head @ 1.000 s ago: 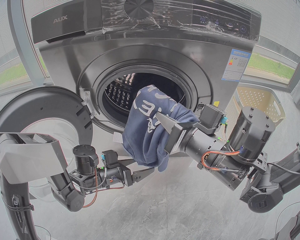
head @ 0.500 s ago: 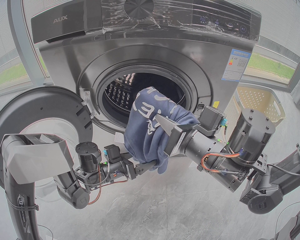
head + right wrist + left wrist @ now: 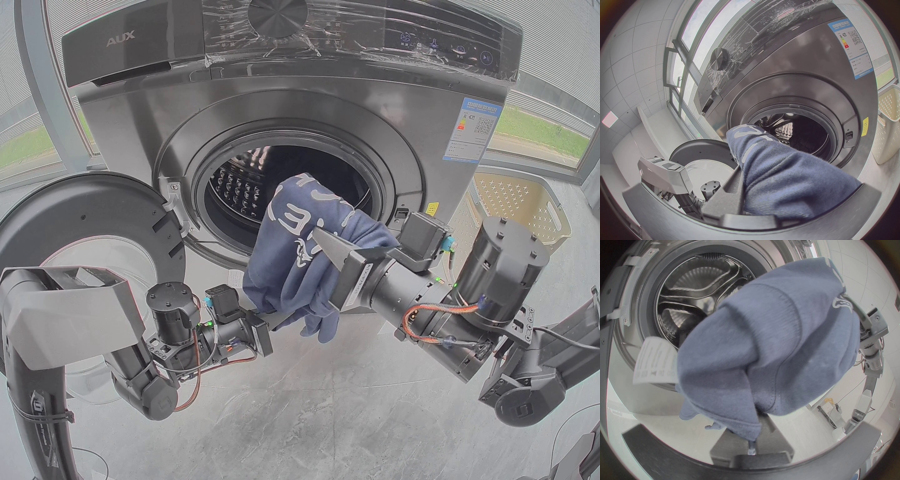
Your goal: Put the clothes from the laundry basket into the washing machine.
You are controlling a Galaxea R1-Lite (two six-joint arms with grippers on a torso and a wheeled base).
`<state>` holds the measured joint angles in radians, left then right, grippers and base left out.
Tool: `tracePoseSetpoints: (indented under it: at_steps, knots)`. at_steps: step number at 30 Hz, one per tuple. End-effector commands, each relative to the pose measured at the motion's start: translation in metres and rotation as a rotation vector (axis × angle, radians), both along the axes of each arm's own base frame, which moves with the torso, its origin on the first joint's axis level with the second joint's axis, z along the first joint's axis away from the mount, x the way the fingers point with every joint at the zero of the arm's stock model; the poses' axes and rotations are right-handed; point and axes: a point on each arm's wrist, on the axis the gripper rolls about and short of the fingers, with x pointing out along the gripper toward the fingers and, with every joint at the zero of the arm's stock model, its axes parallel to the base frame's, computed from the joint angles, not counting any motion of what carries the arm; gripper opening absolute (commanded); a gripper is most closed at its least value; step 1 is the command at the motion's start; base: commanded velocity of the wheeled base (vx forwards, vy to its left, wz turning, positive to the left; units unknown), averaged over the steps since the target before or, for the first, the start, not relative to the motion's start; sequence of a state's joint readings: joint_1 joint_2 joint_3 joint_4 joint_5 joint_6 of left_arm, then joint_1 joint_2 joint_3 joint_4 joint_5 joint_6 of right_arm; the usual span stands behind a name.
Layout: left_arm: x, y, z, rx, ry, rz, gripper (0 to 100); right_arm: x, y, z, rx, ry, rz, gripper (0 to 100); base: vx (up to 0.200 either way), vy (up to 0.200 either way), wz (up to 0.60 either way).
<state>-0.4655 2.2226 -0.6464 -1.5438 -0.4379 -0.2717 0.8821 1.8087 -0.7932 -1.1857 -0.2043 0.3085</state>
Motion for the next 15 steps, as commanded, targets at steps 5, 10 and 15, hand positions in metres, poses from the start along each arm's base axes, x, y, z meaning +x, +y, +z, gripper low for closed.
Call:
tracePoseSetpoints:
  at_steps: [5,10,15]
  knots:
    - [-0.063,-0.001,0.043,-0.016,-0.037,-0.1,0,0.005,-0.007,-0.022,-0.065,0.05,-0.022,0,0.0,0.0,0.0]
    - [-0.119,0.001,0.07,-0.045,-0.078,-0.139,0,0.008,-0.011,-0.054,-0.129,0.103,-0.026,0,0.0,0.0,0.0]
    - [-0.124,0.006,0.082,-0.067,-0.119,-0.073,0,0.007,-0.011,-0.072,-0.17,0.12,-0.019,100,0.0,0.0,0.0]
